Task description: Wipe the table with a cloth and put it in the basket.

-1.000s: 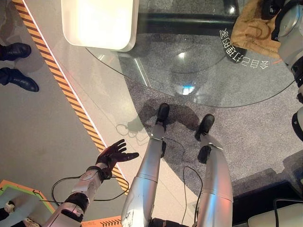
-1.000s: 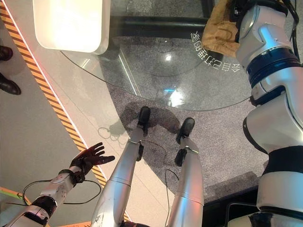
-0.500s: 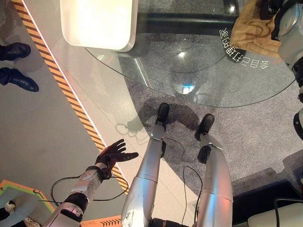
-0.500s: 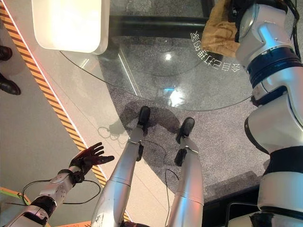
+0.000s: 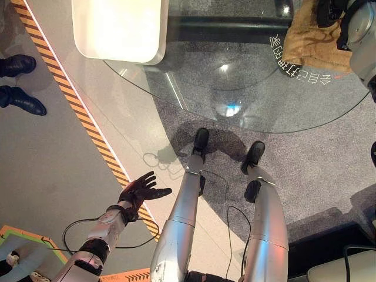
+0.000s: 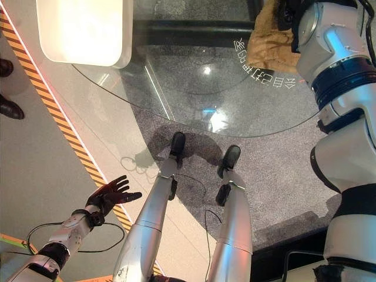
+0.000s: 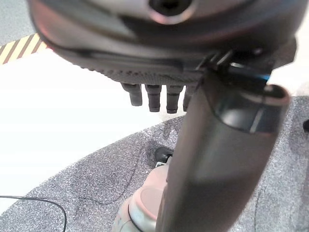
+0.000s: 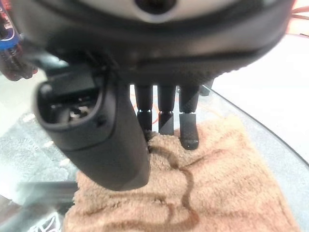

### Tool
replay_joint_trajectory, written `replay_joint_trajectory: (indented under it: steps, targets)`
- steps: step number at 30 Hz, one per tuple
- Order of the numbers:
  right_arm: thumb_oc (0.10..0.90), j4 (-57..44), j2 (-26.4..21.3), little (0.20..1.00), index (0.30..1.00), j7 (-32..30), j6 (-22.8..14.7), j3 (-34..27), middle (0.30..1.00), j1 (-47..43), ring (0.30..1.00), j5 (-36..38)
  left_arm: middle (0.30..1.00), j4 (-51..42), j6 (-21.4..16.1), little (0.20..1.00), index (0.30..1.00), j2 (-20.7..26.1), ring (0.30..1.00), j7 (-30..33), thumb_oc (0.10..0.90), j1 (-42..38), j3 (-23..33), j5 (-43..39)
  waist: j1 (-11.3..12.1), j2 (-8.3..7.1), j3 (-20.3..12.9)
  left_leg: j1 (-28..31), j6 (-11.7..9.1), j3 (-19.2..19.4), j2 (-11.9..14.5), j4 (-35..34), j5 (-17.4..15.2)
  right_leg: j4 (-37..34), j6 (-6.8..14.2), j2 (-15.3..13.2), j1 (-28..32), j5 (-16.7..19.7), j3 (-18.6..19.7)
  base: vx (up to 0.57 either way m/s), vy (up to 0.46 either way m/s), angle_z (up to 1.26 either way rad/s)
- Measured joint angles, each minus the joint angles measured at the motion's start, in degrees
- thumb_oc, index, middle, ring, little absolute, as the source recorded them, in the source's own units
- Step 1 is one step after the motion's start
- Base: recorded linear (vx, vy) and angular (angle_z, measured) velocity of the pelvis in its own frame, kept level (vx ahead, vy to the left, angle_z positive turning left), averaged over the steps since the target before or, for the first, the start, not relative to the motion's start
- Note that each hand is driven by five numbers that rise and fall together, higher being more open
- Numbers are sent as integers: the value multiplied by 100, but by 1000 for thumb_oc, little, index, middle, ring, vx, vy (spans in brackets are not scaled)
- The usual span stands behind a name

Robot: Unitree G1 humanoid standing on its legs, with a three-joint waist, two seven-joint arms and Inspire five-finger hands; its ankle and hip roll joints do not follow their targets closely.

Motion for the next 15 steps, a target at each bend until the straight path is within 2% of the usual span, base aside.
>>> replay_joint_trajectory:
  steps: [15]
  targets:
    - [800, -58, 2, 900, 900, 7, 47, 0, 900, 0, 900, 0, 900, 0, -1, 900, 900, 25, 900, 4, 800, 0, 0, 5, -19, -1, 0, -3, 1, 0, 3, -7, 0, -17, 1, 3, 0, 5, 0, 0, 0, 0]
